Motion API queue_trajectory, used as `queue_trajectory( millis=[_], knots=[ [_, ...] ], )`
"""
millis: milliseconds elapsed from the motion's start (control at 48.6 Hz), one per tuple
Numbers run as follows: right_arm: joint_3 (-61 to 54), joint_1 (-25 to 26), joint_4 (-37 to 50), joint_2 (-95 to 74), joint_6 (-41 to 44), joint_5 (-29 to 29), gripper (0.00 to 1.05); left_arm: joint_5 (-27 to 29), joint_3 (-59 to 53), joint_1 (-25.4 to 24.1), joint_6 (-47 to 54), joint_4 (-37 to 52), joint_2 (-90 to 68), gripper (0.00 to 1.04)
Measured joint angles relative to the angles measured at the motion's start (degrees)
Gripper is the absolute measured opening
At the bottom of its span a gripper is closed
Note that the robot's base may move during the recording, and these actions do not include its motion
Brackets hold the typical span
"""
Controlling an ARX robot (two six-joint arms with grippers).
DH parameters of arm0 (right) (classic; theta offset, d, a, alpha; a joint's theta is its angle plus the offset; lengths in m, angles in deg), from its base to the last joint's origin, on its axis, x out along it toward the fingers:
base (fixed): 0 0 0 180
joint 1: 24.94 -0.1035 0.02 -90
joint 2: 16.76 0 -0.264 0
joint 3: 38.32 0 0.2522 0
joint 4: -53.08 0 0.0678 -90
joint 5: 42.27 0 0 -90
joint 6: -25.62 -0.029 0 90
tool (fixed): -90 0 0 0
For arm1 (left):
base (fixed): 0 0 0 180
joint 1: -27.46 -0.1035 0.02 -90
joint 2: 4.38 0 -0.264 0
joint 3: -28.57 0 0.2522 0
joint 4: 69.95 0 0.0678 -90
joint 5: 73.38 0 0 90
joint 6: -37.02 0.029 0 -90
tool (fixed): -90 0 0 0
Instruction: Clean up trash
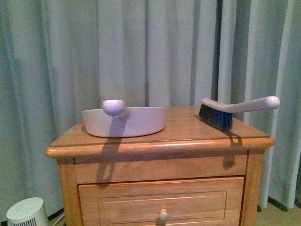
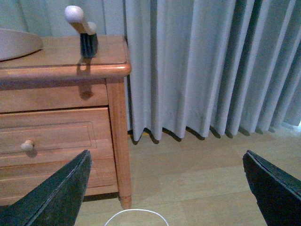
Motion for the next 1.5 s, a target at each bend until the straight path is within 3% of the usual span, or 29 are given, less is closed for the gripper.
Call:
queue_trajectory(
  millis=[803, 885, 1112, 1215, 1503],
  knots=[
    [0.0, 0.0, 0.0, 0.0, 0.0, 0.0, 0.97, 0.0, 0.0, 0.0, 0.0, 0.0, 0.0, 0.97],
    [0.0, 0.0, 0.0, 0.0, 0.0, 0.0, 0.97, -1.9, 3.0, -0.2, -4.0, -5.8, -5.6, 0.97],
    [0.0, 0.0, 0.0, 0.0, 0.0, 0.0, 0.97, 5.6, 21.6, 7.3, -4.0, 1.2, -36.8, 0.97],
    [0.0, 0.0, 0.0, 0.0, 0.0, 0.0, 0.97, 9.8, 31.7, 12.7, -2.0, -0.5, -48.1, 0.97],
    [0.0, 0.0, 0.0, 0.0, 0.0, 0.0, 0.97, 15.3, 57.6, 24.6, -1.7, -9.4, -74.2, 0.97]
  ],
)
